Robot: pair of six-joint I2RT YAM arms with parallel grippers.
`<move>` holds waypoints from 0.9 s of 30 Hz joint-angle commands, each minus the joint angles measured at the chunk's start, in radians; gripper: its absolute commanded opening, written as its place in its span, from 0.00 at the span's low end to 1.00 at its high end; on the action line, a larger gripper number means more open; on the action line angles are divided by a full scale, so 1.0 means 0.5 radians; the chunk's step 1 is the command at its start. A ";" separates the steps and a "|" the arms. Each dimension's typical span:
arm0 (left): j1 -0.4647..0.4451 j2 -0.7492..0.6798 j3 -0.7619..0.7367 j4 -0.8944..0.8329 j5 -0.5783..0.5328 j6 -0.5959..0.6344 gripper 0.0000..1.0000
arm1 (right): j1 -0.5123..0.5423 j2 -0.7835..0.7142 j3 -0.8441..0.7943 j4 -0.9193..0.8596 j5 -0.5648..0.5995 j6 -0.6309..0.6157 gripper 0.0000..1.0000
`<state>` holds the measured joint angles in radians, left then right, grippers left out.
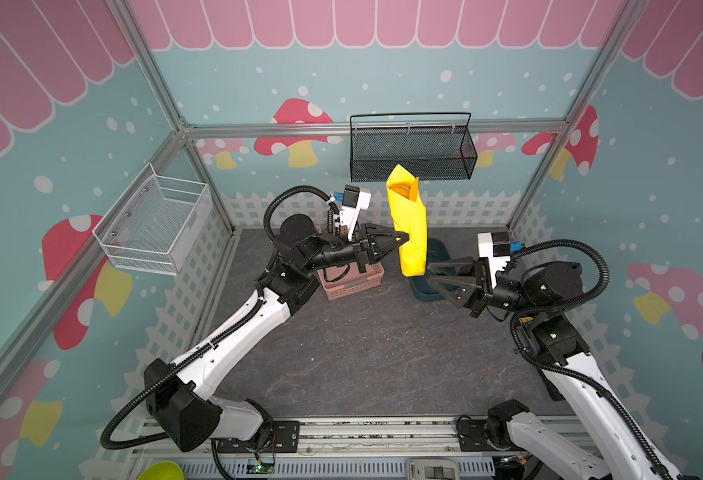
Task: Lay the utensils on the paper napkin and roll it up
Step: 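Carry the napkin bundle with the left gripper into the pink basket while the right withdraws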
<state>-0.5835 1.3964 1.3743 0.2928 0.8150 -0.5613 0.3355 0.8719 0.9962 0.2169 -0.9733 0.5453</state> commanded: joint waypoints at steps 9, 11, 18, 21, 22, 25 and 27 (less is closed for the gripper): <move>0.240 0.010 0.039 -0.558 -0.319 0.104 0.06 | 0.013 -0.006 0.005 -0.049 0.009 -0.072 0.37; 0.289 0.049 0.030 -0.659 -0.404 0.081 0.06 | 0.013 -0.004 0.007 -0.052 0.009 -0.072 0.37; 0.487 0.199 -0.160 -0.616 -0.450 -0.162 0.04 | 0.012 0.007 -0.003 -0.140 0.059 -0.121 0.37; 0.525 0.248 -0.229 -0.592 -0.453 -0.177 0.03 | 0.013 0.025 -0.010 -0.296 0.173 -0.206 0.37; 0.545 0.269 -0.251 -0.596 -0.463 -0.185 0.03 | 0.013 0.035 -0.017 -0.347 0.207 -0.237 0.37; 0.609 0.348 -0.316 -0.559 -0.452 -0.258 0.02 | 0.011 0.068 -0.052 -0.467 0.332 -0.299 0.37; 0.656 0.410 -0.353 -0.506 -0.416 -0.313 0.01 | 0.013 0.103 -0.062 -0.568 0.453 -0.347 0.37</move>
<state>-0.2867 1.5745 1.2160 -0.0021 0.5987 -0.6662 0.3355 0.9070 0.9833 0.0299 -0.8364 0.4370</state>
